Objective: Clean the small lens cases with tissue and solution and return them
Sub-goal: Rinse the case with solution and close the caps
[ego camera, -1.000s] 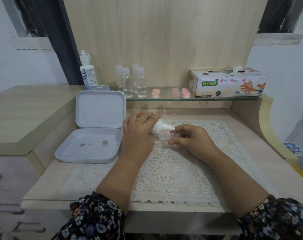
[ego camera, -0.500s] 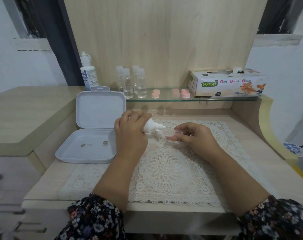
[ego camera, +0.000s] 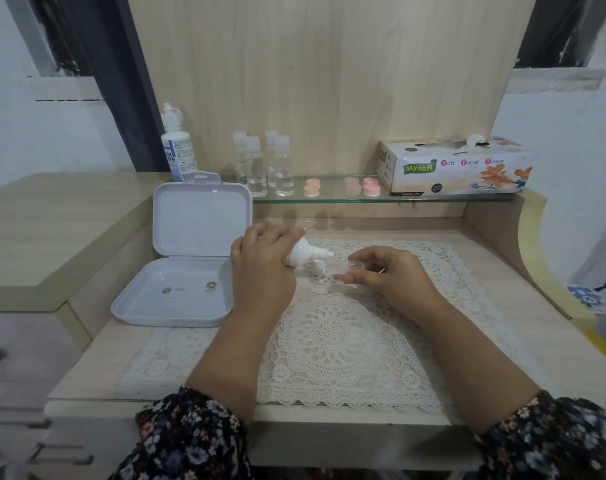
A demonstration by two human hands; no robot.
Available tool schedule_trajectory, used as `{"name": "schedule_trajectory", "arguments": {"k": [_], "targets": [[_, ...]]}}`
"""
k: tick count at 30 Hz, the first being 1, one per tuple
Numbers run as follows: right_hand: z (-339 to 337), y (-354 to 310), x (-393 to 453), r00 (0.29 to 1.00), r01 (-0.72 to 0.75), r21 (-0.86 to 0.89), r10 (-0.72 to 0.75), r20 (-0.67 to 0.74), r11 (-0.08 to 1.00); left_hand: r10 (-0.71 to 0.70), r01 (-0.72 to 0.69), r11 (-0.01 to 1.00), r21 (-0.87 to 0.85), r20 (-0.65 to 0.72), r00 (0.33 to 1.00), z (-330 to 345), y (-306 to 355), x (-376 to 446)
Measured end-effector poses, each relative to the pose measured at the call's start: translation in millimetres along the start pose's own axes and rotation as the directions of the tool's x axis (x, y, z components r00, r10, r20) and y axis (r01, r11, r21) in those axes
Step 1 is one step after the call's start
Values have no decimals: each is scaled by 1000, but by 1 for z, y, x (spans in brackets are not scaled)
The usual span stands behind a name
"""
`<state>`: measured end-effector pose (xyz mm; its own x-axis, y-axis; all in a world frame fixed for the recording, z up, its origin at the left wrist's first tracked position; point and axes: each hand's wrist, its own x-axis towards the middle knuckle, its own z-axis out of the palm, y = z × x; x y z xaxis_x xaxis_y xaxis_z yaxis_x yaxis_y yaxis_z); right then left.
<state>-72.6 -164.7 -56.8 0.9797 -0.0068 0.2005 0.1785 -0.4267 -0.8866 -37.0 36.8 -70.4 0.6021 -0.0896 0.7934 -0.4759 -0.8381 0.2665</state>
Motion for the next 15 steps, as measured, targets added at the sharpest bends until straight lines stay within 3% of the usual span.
{"name": "schedule_trajectory", "arguments": {"k": [7,11,15], "targets": [[0,3,1,997,-22,-74,27,73,997,-156,160,983,-94,48,987,0,2,1],[1,10,5,993,51,-302,-16,114,952,-281,296,938,-182,100,954,-4,3,4],[0,12,6,991,68,-362,-20,133,930,-348,364,890,-273,108,931,-7,5,5]]}}
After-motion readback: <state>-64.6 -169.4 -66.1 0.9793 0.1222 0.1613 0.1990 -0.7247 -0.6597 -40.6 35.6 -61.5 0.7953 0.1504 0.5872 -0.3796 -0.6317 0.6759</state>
